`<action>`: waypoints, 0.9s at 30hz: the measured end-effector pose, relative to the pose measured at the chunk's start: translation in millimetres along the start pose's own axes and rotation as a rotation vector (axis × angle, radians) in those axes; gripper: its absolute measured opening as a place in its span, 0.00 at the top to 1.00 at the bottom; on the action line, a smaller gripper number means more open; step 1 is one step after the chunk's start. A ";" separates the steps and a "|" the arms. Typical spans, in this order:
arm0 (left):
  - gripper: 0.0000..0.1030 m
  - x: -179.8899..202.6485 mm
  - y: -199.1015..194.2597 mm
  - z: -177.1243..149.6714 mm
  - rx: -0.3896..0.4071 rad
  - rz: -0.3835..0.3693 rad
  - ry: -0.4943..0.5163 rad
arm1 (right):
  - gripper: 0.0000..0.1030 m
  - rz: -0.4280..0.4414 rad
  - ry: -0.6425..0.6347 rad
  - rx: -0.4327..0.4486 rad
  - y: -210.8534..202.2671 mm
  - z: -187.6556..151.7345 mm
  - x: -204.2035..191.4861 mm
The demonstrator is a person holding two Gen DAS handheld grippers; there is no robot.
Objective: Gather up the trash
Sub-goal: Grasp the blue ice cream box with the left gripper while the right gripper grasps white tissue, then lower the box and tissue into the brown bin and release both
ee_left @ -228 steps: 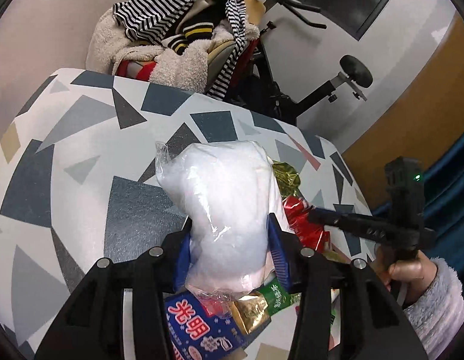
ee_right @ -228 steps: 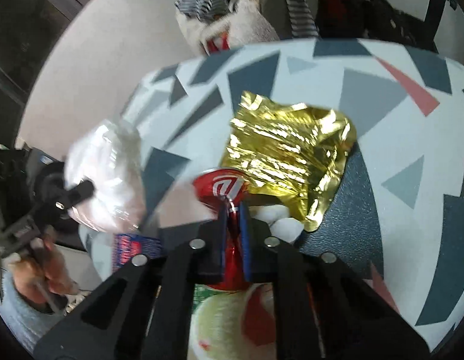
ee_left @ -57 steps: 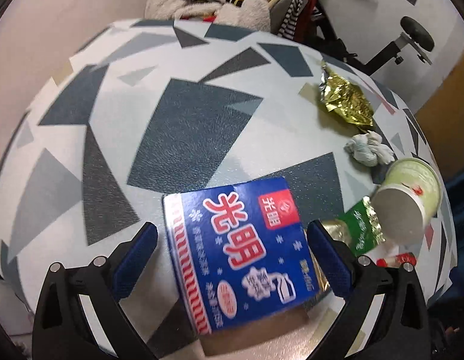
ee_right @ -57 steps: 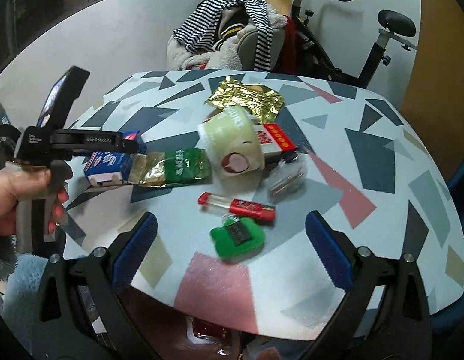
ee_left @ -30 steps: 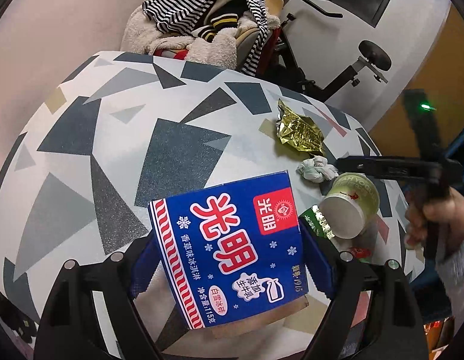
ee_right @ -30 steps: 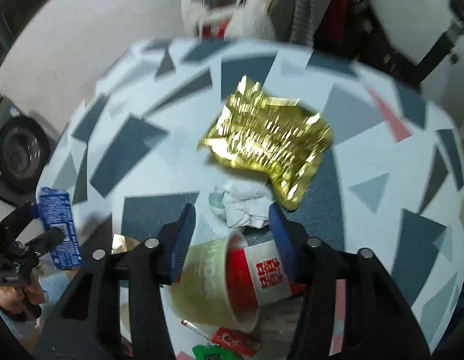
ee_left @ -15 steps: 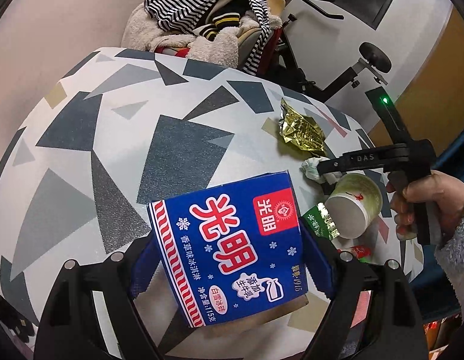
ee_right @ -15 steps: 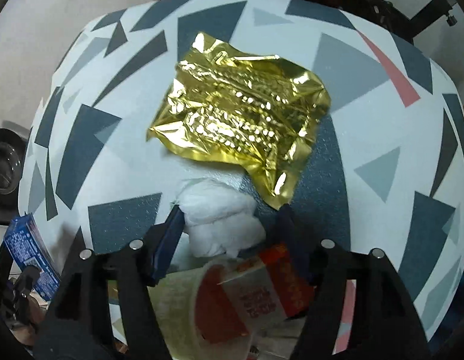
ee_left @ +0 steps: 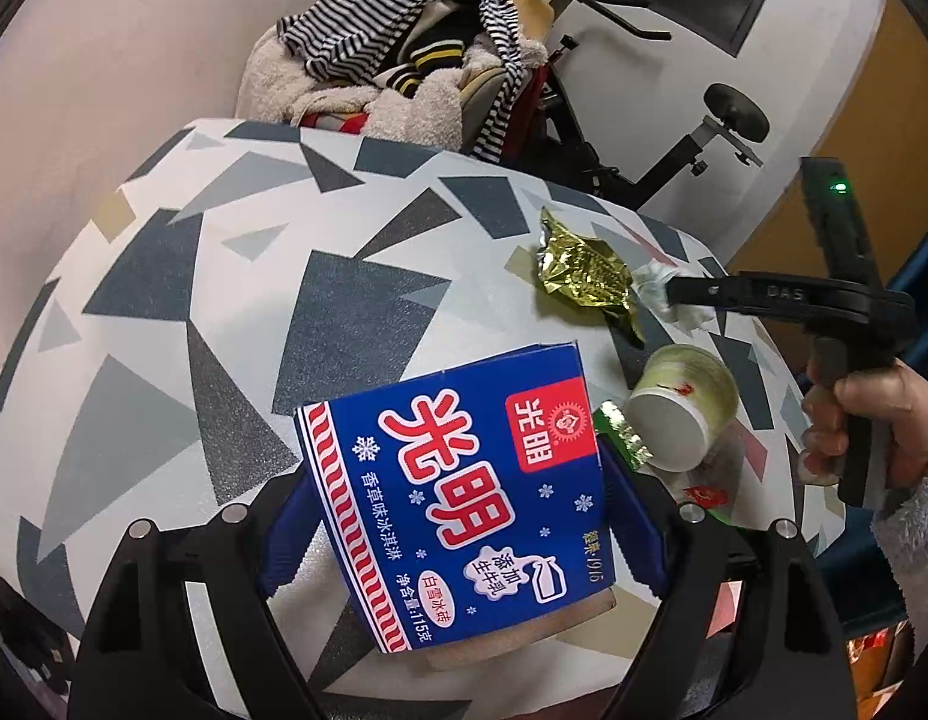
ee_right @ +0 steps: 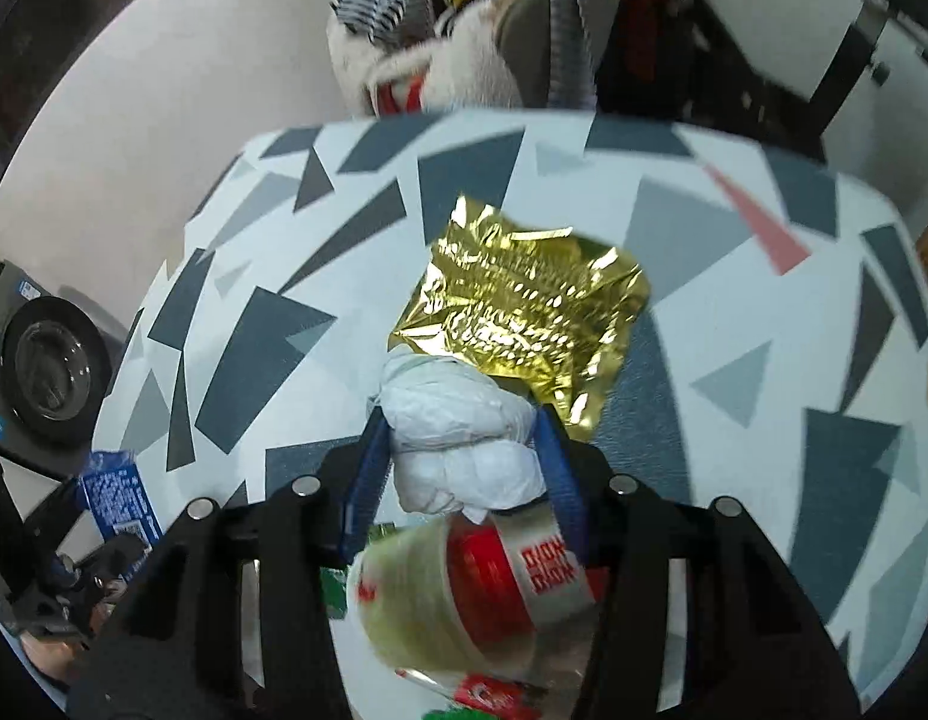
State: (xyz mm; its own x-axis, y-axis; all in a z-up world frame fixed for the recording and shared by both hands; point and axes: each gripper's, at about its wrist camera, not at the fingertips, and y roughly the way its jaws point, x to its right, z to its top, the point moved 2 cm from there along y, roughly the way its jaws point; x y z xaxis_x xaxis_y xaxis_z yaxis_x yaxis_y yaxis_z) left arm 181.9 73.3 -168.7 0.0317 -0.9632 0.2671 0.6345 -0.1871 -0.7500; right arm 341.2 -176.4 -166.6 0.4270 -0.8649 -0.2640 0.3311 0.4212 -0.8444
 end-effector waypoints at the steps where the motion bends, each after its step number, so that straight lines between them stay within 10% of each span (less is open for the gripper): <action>1: 0.21 2.4 -2.7 -0.6 0.004 0.003 0.008 | 0.51 0.002 -0.002 0.030 -10.2 -2.1 0.3; 27: 0.21 60.3 -65.6 -73.7 0.005 -0.011 0.112 | 0.51 0.081 -0.127 0.249 -143.2 -147.4 -35.8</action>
State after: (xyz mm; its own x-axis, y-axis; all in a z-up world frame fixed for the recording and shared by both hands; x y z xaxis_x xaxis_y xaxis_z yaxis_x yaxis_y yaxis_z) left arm 85.3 13.3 -148.1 -0.0614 -0.9767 0.2057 0.6384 -0.1969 -0.7441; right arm 154.6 -246.0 -105.0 0.5569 -0.7915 -0.2520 0.4813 0.5547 -0.6787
